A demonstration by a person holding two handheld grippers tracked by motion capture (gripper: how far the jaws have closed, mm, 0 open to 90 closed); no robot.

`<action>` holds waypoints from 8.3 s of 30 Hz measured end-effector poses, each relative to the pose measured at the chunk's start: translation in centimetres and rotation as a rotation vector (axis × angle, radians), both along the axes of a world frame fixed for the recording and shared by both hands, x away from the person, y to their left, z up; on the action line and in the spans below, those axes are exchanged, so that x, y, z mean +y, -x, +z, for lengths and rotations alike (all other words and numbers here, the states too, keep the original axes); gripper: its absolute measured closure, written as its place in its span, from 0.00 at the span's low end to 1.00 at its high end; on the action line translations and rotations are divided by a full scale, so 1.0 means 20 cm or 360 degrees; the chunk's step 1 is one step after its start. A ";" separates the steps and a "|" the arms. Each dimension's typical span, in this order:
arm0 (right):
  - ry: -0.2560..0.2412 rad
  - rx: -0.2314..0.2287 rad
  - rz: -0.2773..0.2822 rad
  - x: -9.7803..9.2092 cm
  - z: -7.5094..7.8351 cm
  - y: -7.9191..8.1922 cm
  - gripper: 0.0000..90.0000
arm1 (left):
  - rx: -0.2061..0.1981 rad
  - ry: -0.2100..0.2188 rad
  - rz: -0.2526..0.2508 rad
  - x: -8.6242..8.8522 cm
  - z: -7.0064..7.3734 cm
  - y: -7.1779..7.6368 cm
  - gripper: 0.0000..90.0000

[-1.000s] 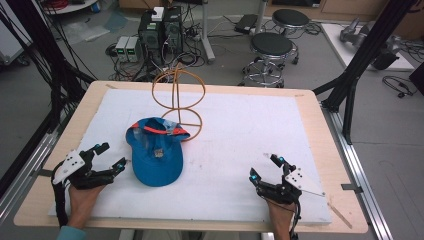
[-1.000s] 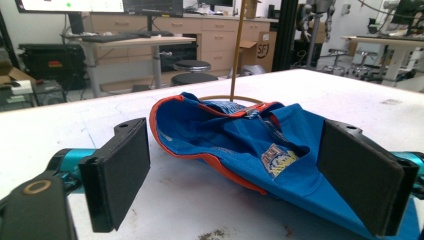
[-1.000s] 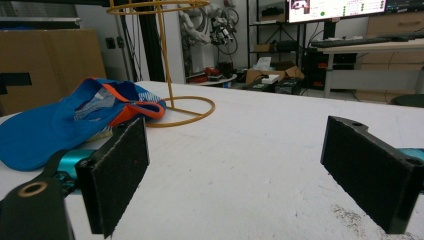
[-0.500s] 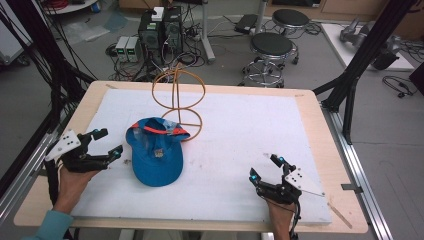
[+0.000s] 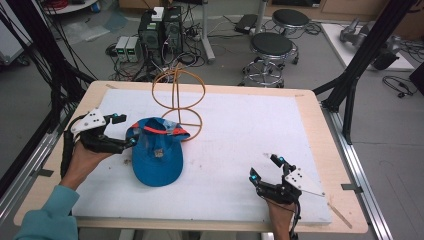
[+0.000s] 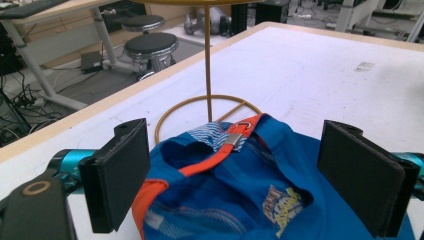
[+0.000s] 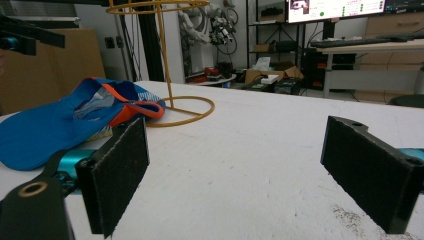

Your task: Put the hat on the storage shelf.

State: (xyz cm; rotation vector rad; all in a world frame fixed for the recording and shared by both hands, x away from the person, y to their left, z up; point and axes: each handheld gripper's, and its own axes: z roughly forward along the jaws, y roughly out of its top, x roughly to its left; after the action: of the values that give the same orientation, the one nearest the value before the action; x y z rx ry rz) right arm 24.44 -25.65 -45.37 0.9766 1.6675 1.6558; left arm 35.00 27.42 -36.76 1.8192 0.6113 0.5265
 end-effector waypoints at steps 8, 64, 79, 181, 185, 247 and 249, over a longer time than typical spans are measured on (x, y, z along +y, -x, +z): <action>0.0002 0.0005 0.0003 0.00 0.00 0.00 0.12 | 0.0064 -0.0057 -0.0037 -0.05 0.04 -0.10 0.16; -0.0036 0.0009 -0.0009 -0.01 0.00 0.00 0.12 | 0.0501 -0.0710 -0.0085 -0.27 -0.27 -0.39 0.41; -0.0079 0.0011 -0.0015 -0.02 0.00 0.00 0.12 | 0.0515 -0.0766 -0.0045 -0.26 -0.30 -0.37 0.71; -0.0084 -0.0003 -0.0030 -0.02 -0.01 0.00 0.12 | 0.0101 0.0100 0.0254 0.10 0.66 -0.11 0.98; -0.0083 -0.0008 -0.0028 -0.02 -0.01 0.00 0.12 | 0.0105 0.0034 0.0258 0.09 0.63 -0.10 0.98; -0.0077 -0.0007 -0.0040 -0.02 -0.01 0.01 0.12 | 0.0430 0.0117 -0.0289 -0.26 0.19 0.21 0.90; -0.0079 -0.0005 -0.0037 -0.02 -0.01 0.01 0.12 | 0.0448 0.0118 -0.0342 -0.28 0.19 0.21 0.88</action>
State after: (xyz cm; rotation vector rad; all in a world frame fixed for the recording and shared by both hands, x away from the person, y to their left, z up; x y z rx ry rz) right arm 24.27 -26.03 -45.48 1.0130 1.6135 1.6899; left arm 30.81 21.77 -33.03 1.8754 0.6054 0.1021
